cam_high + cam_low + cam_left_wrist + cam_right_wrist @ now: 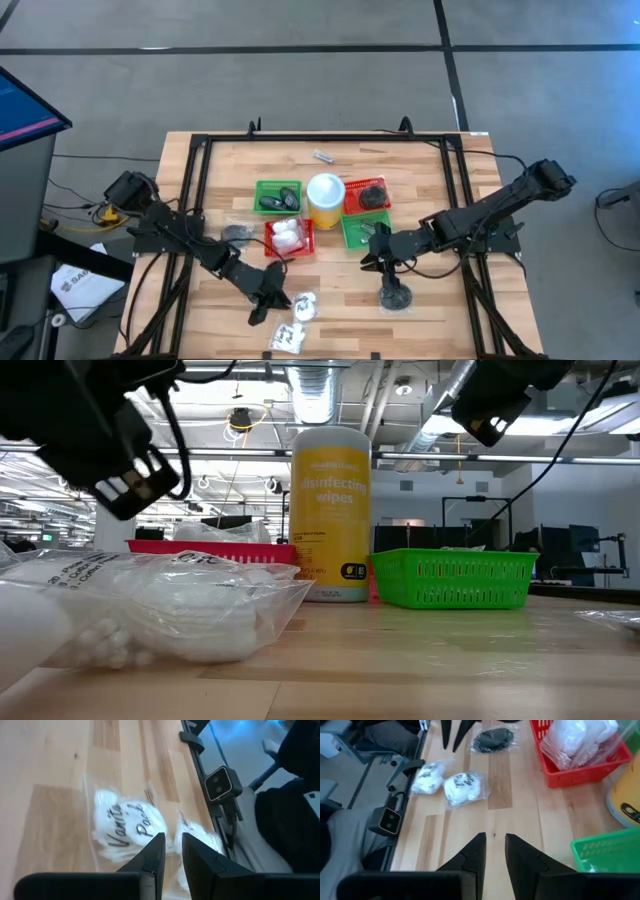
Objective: Pick & Place Travel size toiletries
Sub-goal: Put the black hair brush into the right red bin
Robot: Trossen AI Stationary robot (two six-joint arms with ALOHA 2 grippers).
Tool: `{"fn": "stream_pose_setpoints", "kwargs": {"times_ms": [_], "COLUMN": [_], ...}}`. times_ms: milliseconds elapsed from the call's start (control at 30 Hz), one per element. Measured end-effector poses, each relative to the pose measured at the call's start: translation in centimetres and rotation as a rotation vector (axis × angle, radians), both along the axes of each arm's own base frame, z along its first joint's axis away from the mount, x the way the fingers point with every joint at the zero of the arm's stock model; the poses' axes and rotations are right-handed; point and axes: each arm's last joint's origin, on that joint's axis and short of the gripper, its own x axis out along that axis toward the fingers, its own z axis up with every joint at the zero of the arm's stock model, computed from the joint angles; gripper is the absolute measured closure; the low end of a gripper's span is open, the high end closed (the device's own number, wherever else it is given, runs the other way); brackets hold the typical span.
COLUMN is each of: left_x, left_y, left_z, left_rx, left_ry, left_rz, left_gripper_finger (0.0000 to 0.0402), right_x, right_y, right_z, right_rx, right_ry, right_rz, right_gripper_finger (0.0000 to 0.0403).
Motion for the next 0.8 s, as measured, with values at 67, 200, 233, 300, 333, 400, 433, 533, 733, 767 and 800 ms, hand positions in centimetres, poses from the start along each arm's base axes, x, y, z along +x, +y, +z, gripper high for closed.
{"fn": "stream_pose_setpoints", "kwargs": {"times_ms": [67, 200, 233, 300, 333, 400, 433, 533, 733, 767, 800], "left_x": [-0.2, -1.5, -2.1, -3.3, -3.8, -4.8, -5.3, -6.3, -8.0, -8.2, -8.3], "left_y": [-0.3, -0.8, -0.7, -0.7, -0.6, -0.5, -0.5, -0.5, -0.5, -0.5, -0.5], "left_z": [0.0, 0.4, 0.4, 0.7, 0.9, 1.4, 1.7, 2.1, 1.5, 1.4, 1.3], "left_rx": [-0.005, -0.014, -0.014, -0.017, -0.026, -0.037, -0.051, -0.088, -0.144, -0.149, -0.152], "left_ry": [0.004, 0.078, 0.126, 0.207, 0.239, 0.291, 0.311, 0.371, 0.556, 0.575, 0.591], "left_rz": [-0.005, -0.005, 0.01, 0.055, 0.08, 0.122, 0.138, 0.178, 0.327, 0.346, 0.361], "left_gripper_finger": [0.0344, 0.0353, 0.0357, 0.0367, 0.0371, 0.038, 0.0383, 0.0388, 0.0379, 0.0375, 0.0371], "right_x": [0.0, 0.0, -0.1, -0.1, -0.1, -0.1, -0.1, -0.1, -0.1, 0.0, 0.0], "right_y": [0.2, 0.5, 0.6, 0.7, 0.7, 0.7, 0.7, 0.7, 0.7, 0.7, 0.7], "right_z": [0.1, 0.2, 0.2, 0.2, 0.2, 0.3, 0.3, 0.3, 0.3, 0.3, 0.3], "right_rx": [0.007, 0.012, 0.012, 0.012, 0.012, 0.014, 0.015, 0.014, 0.016, 0.016, 0.017], "right_ry": [-0.017, -0.027, -0.027, -0.027, -0.027, -0.031, -0.032, -0.032, -0.034, -0.036, -0.038], "right_rz": [0.006, 0.018, 0.021, 0.025, 0.025, 0.025, 0.024, 0.023, 0.023, 0.023, 0.023], "right_gripper_finger": [0.0339, 0.0339, 0.0339, 0.0339, 0.0339, 0.0339, 0.0339, 0.0339, 0.0339, 0.0339, 0.0339]}}
